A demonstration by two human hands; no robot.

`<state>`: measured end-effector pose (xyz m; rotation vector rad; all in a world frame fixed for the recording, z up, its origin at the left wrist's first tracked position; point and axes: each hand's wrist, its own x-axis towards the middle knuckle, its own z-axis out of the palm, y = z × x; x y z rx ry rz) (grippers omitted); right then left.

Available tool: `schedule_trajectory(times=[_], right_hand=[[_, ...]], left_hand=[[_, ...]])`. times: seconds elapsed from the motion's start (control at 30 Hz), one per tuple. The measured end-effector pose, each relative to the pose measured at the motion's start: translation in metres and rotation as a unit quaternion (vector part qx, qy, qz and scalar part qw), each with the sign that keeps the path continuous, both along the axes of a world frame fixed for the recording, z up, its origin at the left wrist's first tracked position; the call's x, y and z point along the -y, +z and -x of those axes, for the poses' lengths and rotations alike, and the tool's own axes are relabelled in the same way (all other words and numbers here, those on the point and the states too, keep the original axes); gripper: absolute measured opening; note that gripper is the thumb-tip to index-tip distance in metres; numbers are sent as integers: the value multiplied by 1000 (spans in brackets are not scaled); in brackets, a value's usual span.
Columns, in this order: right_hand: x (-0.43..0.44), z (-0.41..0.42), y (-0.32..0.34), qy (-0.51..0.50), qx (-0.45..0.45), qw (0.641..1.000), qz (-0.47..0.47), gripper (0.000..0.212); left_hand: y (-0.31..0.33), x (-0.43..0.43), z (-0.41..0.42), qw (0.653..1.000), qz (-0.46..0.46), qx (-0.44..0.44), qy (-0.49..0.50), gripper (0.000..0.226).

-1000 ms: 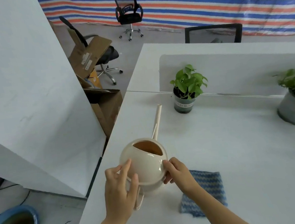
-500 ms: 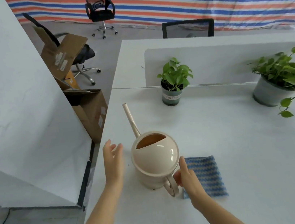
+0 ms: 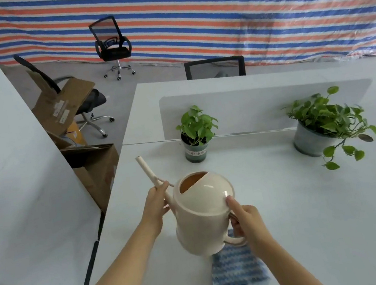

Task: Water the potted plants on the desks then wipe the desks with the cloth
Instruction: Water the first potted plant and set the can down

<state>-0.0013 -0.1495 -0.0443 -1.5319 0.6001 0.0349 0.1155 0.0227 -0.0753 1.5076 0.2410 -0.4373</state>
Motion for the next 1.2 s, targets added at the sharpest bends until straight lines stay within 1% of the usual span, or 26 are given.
schedule_trajectory(times=[0.07, 0.1, 0.17, 0.23, 0.33, 0.5, 0.57, 0.63, 0.7, 0.8, 0.83, 0.97, 1.07, 1.2], right_hand=[[33, -4, 11, -25, 12, 999, 20, 61], [50, -5, 15, -34, 14, 999, 31, 59], [80, -5, 21, -36, 18, 997, 65, 58], [105, -6, 24, -29, 19, 992, 121, 59], [132, -9, 21, -43, -4, 984, 172, 56], [166, -25, 11, -60, -44, 981, 178, 50], [172, -35, 10, -65, -45, 982, 174, 50], [174, -46, 9, -63, -46, 982, 174, 49], [177, -58, 7, -62, -47, 980, 184, 48], [177, -70, 12, -77, -32, 976, 200, 50], [177, -74, 15, -87, -31, 975, 200, 52], [172, -91, 27, -103, -34, 971, 212, 59], [171, -99, 28, -104, -29, 965, 237, 60], [173, -94, 29, -93, -29, 963, 251, 60]], left_hand=[[12, 15, -6, 999, -20, 17, -43, 39], [18, 22, -9, 995, -47, 28, -80, 40], [23, 35, -17, 974, -139, 63, -168, 39], [24, 49, -29, 936, -241, 106, -233, 40], [22, 68, -55, 878, -359, 151, -278, 46], [20, 102, -96, 784, -475, 251, -311, 43], [13, 110, -108, 758, -500, 277, -315, 47], [4, 113, -115, 751, -506, 286, -314, 58], [-2, 116, -122, 746, -514, 280, -317, 64], [-8, 116, -128, 728, -536, 281, -322, 62], [-8, 115, -129, 727, -535, 276, -329, 61], [-5, 109, -132, 735, -522, 241, -360, 64], [-4, 106, -133, 760, -489, 225, -366, 71], [-7, 104, -134, 781, -454, 217, -369, 80]])
